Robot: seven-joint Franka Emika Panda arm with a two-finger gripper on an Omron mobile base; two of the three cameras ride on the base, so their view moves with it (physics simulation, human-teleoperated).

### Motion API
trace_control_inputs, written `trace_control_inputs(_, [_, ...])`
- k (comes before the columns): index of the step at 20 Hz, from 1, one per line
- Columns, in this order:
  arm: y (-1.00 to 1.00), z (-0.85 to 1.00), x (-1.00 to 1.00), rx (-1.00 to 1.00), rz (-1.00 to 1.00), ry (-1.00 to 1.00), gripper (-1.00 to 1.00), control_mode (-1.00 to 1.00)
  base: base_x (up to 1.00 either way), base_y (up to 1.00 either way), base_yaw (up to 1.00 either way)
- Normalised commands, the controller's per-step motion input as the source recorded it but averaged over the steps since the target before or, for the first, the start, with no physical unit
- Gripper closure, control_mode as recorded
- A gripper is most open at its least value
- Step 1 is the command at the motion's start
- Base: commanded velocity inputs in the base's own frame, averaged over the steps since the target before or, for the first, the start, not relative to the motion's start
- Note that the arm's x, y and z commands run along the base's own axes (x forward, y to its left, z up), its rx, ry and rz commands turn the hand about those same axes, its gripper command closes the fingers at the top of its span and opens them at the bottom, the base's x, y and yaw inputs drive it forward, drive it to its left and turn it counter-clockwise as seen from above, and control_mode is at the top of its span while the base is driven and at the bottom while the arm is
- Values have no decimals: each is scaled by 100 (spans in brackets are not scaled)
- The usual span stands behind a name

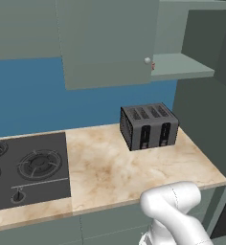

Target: Pick up the bar soap and sponge from the sink, and place them back in the cabinet, and close the cabinet doors.

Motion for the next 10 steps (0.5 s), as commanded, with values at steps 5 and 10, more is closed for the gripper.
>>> trace_control_inputs(5, [-26,0,-23,0,0,0,-100,-100,0,0,0])
trace_control_inputs(10, [-24,0,-4,0,0,0,-100,-100,0,0,0])
